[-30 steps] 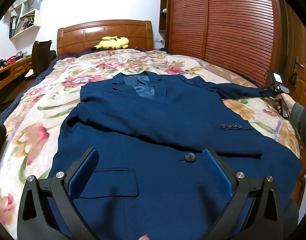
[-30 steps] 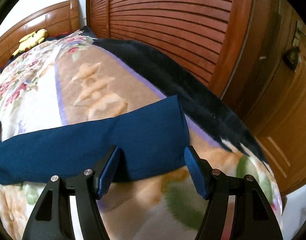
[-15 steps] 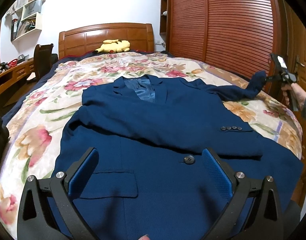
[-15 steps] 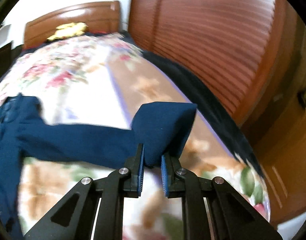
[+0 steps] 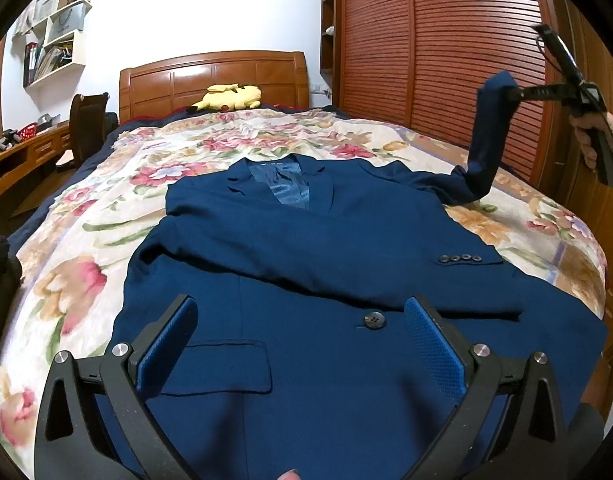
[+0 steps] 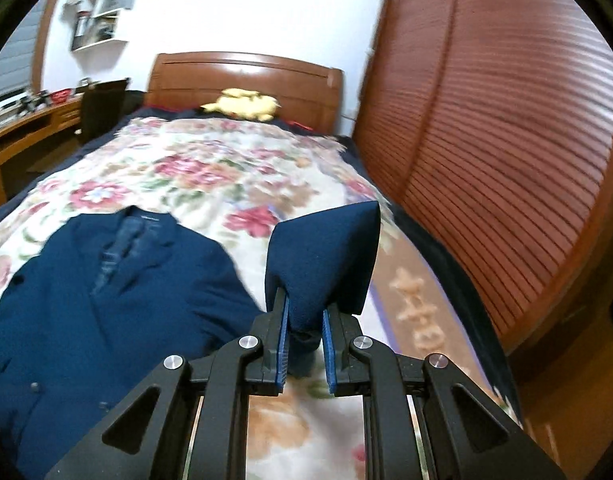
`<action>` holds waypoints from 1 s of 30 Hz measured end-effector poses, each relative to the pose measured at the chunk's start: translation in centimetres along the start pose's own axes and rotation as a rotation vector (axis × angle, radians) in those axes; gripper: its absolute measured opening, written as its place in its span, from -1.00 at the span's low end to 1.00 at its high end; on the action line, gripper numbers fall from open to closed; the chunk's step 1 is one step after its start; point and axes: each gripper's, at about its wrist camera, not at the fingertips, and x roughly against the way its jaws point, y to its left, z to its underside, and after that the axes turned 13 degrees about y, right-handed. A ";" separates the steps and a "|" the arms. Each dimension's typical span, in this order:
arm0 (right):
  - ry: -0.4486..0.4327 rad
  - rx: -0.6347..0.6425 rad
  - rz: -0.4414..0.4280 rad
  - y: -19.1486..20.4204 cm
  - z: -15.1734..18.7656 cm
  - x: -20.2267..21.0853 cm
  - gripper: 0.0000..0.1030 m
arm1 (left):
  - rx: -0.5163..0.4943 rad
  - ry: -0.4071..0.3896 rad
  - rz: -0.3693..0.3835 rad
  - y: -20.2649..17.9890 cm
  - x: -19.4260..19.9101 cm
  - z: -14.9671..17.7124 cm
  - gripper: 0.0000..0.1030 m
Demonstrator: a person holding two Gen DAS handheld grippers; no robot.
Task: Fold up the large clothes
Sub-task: 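Lift the sleeve with the right gripper and lay it across the jacket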
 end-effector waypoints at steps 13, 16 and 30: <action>-0.153 0.147 -0.126 6.2 0.8 6.7 -0.72 | 0.019 -0.018 -0.019 1.6 1.1 0.4 1.00; -0.180 0.194 -0.168 7.5 1.7 7.9 -0.72 | 0.027 -0.020 -0.029 2.4 1.5 0.7 1.00; -0.159 0.372 -0.372 12.8 5.1 7.8 -0.72 | 0.075 -0.034 -0.059 5.7 2.8 1.5 1.00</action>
